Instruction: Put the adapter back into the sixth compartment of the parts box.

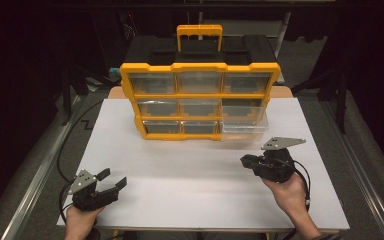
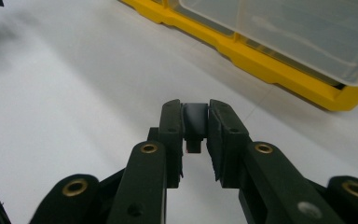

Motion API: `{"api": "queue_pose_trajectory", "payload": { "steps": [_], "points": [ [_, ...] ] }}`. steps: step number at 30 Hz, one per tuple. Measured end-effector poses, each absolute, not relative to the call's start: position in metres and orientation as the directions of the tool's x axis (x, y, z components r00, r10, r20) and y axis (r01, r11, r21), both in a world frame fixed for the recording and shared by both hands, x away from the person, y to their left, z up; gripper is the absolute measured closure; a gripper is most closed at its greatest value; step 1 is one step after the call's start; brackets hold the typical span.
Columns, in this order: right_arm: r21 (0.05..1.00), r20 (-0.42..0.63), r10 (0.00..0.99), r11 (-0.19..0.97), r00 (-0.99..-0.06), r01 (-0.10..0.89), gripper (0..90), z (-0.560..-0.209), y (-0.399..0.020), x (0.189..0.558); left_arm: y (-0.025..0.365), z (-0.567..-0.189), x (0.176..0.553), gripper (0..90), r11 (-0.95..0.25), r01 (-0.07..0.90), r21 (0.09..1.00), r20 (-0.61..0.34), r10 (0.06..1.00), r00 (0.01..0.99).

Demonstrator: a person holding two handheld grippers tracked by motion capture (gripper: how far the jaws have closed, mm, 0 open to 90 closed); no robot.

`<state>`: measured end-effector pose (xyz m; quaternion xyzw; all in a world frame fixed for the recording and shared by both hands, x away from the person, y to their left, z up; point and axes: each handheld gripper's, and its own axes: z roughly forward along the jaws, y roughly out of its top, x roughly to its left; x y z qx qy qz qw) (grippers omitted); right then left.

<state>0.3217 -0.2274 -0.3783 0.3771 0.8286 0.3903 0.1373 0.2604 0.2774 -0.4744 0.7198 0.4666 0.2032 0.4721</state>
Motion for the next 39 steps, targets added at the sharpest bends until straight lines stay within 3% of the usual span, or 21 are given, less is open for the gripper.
{"api": "queue_pose_trajectory", "payload": {
  "steps": [39],
  "points": [
    [0.816,0.104,0.762,0.303,-0.640,0.493,76.7,-0.342,-0.264,0.313,0.278,-0.475,0.261,27.1,-0.112,0.483,0.868,-0.153,0.866,0.476]
  ]
}}
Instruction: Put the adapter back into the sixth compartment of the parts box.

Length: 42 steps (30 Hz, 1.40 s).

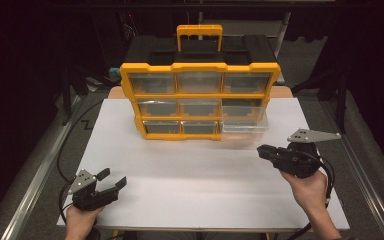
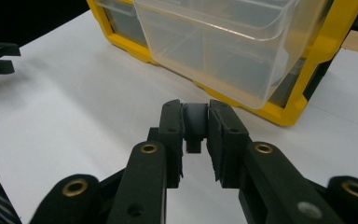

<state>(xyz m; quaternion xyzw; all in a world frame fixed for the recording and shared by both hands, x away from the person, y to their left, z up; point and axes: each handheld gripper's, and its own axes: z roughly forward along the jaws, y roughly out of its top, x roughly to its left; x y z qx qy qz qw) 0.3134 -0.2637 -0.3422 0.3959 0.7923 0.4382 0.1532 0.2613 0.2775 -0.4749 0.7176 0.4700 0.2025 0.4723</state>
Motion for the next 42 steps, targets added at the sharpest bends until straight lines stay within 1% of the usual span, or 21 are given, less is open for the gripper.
{"api": "queue_pose_trajectory", "payload": {
  "steps": [12,14,25,34,42],
  "points": [
    [0.810,0.085,0.760,0.324,-0.645,0.489,76.7,-0.329,-0.263,0.317,0.278,-0.475,0.261,26.8,-0.105,0.485,0.868,-0.162,0.864,0.476],
    [0.820,0.077,0.755,0.324,-0.651,0.472,76.7,-0.325,-0.262,0.317,0.278,-0.475,0.262,26.7,-0.099,0.486,0.868,-0.166,0.866,0.472],
    [0.840,0.072,0.744,0.313,-0.664,0.442,76.7,-0.309,-0.257,0.321,0.278,-0.475,0.263,26.6,-0.104,0.489,0.866,-0.167,0.862,0.479],
    [0.858,0.086,0.742,0.284,-0.665,0.428,76.7,-0.293,-0.257,0.332,0.277,-0.475,0.262,26.9,-0.113,0.485,0.867,-0.155,0.864,0.479],
    [0.859,0.078,0.753,0.282,-0.653,0.428,76.7,-0.285,-0.254,0.343,0.277,-0.475,0.262,27.0,-0.117,0.485,0.867,-0.152,0.864,0.480]
  ]
}}
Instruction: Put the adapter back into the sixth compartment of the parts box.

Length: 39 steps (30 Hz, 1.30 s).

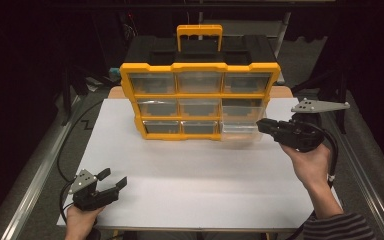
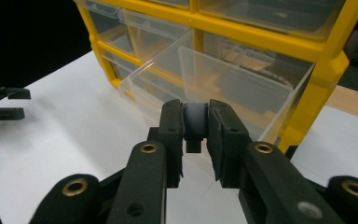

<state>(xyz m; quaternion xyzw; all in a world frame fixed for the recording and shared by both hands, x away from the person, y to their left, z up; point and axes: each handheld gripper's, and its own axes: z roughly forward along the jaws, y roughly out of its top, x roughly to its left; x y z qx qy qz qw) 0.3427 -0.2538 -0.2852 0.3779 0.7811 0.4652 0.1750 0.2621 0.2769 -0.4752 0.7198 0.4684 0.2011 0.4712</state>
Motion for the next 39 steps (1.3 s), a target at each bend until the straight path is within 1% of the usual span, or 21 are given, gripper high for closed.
{"api": "queue_pose_trajectory", "payload": {
  "steps": [13,14,15,16,19,23,29,34,39],
  "points": [
    [0.850,0.066,0.777,0.285,-0.626,0.444,76.1,-0.284,-0.240,0.375,0.276,-0.476,0.263,27.2,-0.121,0.488,0.864,-0.152,0.862,0.484],
    [0.839,0.073,0.781,0.288,-0.620,0.462,72.8,-0.287,-0.239,0.381,0.277,-0.475,0.263,26.9,-0.114,0.487,0.866,-0.159,0.860,0.485],
    [0.839,0.073,0.781,0.288,-0.620,0.462,72.8,-0.287,-0.239,0.381,0.277,-0.475,0.263,26.9,-0.114,0.487,0.866,-0.159,0.860,0.485],
    [0.826,0.079,0.785,0.293,-0.614,0.481,65.3,-0.290,-0.237,0.386,0.277,-0.475,0.263,26.9,-0.111,0.485,0.868,-0.162,0.859,0.485],
    [0.827,0.078,0.787,0.292,-0.612,0.480,64.4,-0.293,-0.236,0.387,0.277,-0.476,0.263,26.8,-0.113,0.487,0.866,-0.162,0.859,0.487],
    [0.830,0.080,0.787,0.287,-0.611,0.478,61.1,-0.294,-0.237,0.385,0.277,-0.476,0.265,26.7,-0.112,0.492,0.863,-0.166,0.858,0.486],
    [0.852,0.068,0.786,0.275,-0.615,0.446,55.0,-0.291,-0.241,0.371,0.276,-0.476,0.263,26.5,-0.117,0.487,0.866,-0.159,0.858,0.488],
    [0.866,0.056,0.786,0.268,-0.616,0.421,53.6,-0.296,-0.246,0.355,0.276,-0.475,0.262,26.5,-0.117,0.483,0.868,-0.156,0.858,0.489],
    [0.873,0.053,0.786,0.263,-0.615,0.412,52.3,-0.298,-0.249,0.348,0.277,-0.474,0.262,26.5,-0.108,0.478,0.872,-0.161,0.859,0.486]
  ]
}}
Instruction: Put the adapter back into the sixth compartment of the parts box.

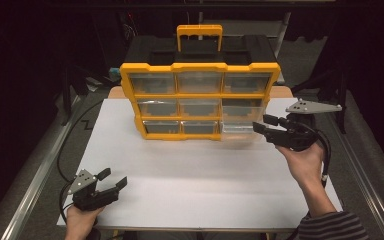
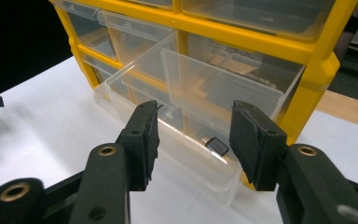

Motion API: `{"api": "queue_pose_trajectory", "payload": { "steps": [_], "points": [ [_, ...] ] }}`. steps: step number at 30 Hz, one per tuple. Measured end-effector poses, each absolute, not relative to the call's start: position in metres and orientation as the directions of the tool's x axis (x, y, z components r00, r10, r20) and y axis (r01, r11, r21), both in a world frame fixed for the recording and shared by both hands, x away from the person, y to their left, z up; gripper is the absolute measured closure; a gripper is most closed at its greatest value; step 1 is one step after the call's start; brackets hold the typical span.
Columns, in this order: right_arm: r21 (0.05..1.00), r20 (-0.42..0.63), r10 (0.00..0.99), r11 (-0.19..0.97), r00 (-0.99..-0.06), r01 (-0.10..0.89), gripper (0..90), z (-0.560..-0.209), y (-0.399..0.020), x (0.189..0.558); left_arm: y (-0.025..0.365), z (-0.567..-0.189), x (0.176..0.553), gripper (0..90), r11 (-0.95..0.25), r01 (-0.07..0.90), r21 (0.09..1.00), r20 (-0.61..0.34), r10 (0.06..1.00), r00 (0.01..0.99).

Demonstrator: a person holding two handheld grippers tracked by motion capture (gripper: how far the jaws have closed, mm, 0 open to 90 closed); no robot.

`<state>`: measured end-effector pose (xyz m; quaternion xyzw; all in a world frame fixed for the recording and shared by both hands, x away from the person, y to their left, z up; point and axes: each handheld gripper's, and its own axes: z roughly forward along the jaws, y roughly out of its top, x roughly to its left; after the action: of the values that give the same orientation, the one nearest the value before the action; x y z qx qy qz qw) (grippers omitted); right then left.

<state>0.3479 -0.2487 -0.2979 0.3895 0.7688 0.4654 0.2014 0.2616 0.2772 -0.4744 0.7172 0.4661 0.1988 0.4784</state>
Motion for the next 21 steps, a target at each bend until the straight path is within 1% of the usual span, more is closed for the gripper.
{"api": "queue_pose_trajectory", "payload": {
  "steps": [4,6,14,21],
  "points": [
    [0.880,0.046,0.787,0.260,-0.616,0.398,50.5,-0.302,-0.252,0.340,0.277,-0.475,0.263,26.5,-0.109,0.483,0.869,-0.162,0.860,0.484],
    [0.887,0.046,0.787,0.251,-0.615,0.387,47.7,-0.303,-0.253,0.336,0.277,-0.475,0.263,26.4,-0.107,0.485,0.868,-0.163,0.861,0.481],
    [0.888,0.026,0.786,0.266,-0.617,0.375,45.9,-0.308,-0.257,0.322,0.278,-0.476,0.264,26.2,-0.100,0.489,0.866,-0.168,0.865,0.474],
    [0.897,0.033,0.794,0.244,-0.607,0.369,42.6,-0.322,-0.265,0.311,0.278,-0.475,0.263,26.1,-0.101,0.486,0.868,-0.165,0.865,0.474]
  ]
}}
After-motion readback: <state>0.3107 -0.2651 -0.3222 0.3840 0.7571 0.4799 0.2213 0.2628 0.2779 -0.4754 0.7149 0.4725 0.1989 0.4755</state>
